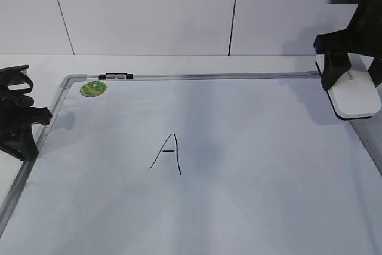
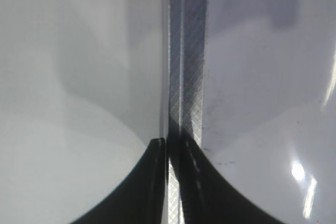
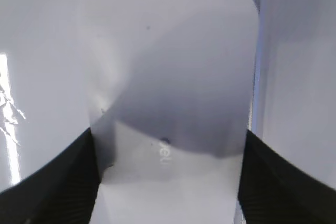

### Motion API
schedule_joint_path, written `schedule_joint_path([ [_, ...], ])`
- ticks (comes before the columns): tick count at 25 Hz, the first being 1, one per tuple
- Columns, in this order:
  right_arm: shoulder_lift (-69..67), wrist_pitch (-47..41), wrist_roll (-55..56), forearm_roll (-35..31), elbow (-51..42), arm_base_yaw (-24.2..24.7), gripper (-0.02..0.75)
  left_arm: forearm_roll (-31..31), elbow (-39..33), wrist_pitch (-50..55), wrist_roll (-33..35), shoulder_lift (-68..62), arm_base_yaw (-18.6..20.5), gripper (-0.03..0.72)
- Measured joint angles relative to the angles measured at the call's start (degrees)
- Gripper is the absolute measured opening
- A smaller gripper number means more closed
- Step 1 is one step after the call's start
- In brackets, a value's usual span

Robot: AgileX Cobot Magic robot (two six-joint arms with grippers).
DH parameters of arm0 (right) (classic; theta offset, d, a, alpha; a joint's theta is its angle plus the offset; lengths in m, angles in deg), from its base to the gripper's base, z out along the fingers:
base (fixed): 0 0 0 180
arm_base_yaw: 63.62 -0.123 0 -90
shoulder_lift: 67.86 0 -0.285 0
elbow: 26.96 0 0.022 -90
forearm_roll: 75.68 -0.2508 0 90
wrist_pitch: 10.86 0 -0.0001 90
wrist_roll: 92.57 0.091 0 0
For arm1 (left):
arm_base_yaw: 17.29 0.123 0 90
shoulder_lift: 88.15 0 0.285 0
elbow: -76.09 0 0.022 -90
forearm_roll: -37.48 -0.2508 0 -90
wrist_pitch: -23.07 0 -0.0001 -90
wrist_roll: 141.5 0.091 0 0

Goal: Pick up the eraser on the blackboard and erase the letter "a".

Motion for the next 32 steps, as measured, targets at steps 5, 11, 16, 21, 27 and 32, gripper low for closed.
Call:
schedule_joint_path([
  [5, 2.05, 0.0, 0.09, 0.1, -2.06, 0.0, 0.54, 0.0, 0.0, 0.0, 0.0, 0.0, 0.0, 0.066],
  [11, 3.79, 0.0, 0.27, 0.32, -7.2, 0.0, 0.54, 0.0, 0.0, 0.0, 0.0, 0.0, 0.0, 0.068],
  [16, 5.36, 0.0, 0.78, 1.21, -10.0, 0.0, 0.54, -0.23, 0.1, -0.12, 0.0, 0.0, -0.94, 0.069],
  [21, 5.93, 0.0, 1.1, 1.48, -10.13, 0.0, 0.54, -0.3, 0.1, -0.2, 0.0, 0.0, -1.05, 0.07],
  [27, 5.93, 0.0, 1.34, 1.59, -10.13, 0.0, 0.54, -0.3, 0.1, -0.2, 0.0, 0.0, -1.05, 0.071],
  [32, 5.93, 0.0, 1.45, 1.59, -11.48, 0.0, 0.54, -0.3, 0.1, -0.2, 0.0, 0.0, -1.05, 0.071],
])
